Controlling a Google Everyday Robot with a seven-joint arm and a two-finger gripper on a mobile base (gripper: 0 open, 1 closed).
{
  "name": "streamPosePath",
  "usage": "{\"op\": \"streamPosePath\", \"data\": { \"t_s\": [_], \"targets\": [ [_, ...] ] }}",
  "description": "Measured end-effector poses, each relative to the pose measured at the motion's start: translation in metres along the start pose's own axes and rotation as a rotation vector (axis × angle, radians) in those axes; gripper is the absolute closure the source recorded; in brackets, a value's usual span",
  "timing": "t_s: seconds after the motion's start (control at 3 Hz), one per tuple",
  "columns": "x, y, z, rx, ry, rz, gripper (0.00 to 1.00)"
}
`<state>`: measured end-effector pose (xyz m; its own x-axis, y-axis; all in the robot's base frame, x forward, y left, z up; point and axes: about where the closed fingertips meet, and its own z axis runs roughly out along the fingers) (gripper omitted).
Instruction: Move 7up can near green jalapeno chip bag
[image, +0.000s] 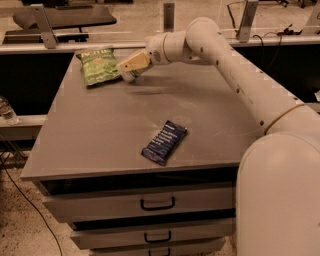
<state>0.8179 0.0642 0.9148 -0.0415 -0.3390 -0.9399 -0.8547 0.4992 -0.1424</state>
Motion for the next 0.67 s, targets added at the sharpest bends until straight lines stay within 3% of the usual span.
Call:
{"op": "streamPosePath", "data": {
  "t_s": [0.67],
  "targets": [
    [0.011, -0.008, -0.023, 0.032, 0.019, 0.003, 0.00]
  ]
}}
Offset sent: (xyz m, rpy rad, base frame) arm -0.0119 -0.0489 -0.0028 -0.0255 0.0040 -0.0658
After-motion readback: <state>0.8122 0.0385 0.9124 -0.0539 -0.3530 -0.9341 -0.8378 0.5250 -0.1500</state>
